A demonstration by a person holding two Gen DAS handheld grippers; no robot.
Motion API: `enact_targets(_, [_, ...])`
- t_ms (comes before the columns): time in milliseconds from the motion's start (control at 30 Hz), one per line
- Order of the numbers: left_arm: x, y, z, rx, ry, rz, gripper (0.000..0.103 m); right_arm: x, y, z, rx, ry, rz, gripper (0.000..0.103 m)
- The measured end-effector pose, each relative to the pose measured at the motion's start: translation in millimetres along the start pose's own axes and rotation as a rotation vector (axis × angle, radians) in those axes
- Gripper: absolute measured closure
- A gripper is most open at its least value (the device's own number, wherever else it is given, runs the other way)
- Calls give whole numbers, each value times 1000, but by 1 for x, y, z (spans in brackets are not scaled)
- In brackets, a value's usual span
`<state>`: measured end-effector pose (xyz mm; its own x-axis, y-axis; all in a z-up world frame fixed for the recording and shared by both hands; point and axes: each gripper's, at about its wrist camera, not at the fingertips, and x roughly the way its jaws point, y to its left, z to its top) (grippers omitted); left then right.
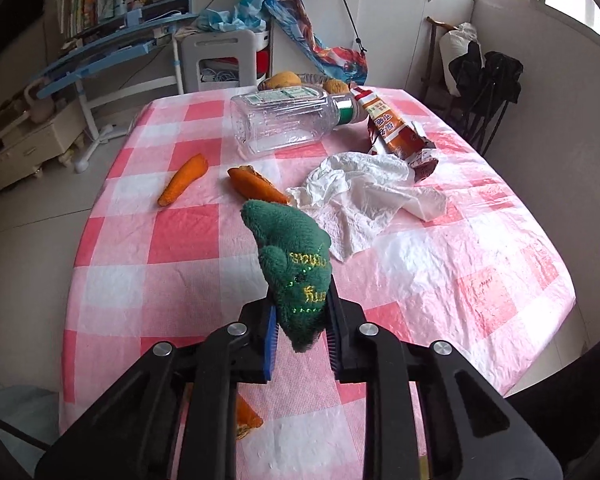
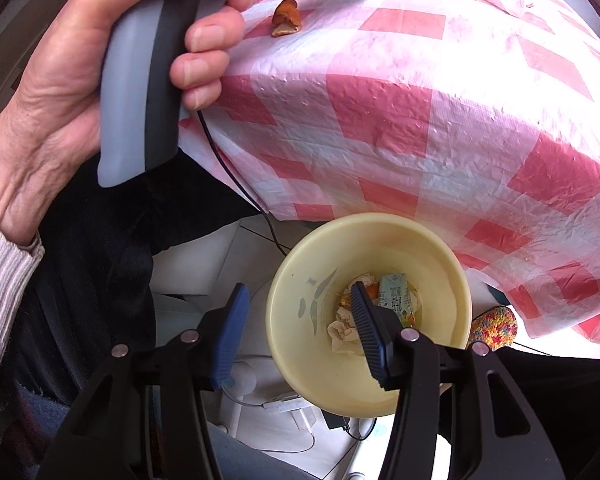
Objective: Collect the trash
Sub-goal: 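Move the left gripper over the basin and release the green plush toy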
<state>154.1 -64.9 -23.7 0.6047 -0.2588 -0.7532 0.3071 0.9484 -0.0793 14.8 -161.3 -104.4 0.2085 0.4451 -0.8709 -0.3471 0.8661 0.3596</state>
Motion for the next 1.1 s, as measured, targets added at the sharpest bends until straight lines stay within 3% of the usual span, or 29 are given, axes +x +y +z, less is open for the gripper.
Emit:
enact_targets(200, [-59,8,-22,-34,-49,-67,83,-20,-2,4,13,-93,-16,52])
enact_targets(333, [-86,8,-54,-40,-38,-86,83,-46,-4,6,21,-225,-113,44])
enact_targets(467, [-96,-3,-89,-46,19,-123,83,-75,-13,6,71,-351,-174,41])
enact_targets(667, [-96,-36,-133,54,141,-158,83,-109,-27,2,154,-507,-221,39])
enact_targets(967, [-77,-76,-185,247,396,-153,75,-110,-32,2,170,-509,-203,36])
enact_targets(1033, [-79,-76,-188,254,399,-127,71,-108,-35,2,183,-506,-196,36])
enact_targets(1100, [-84,-74,-187,247,390,-137,53,-108,-37,3,195,-500,-190,36])
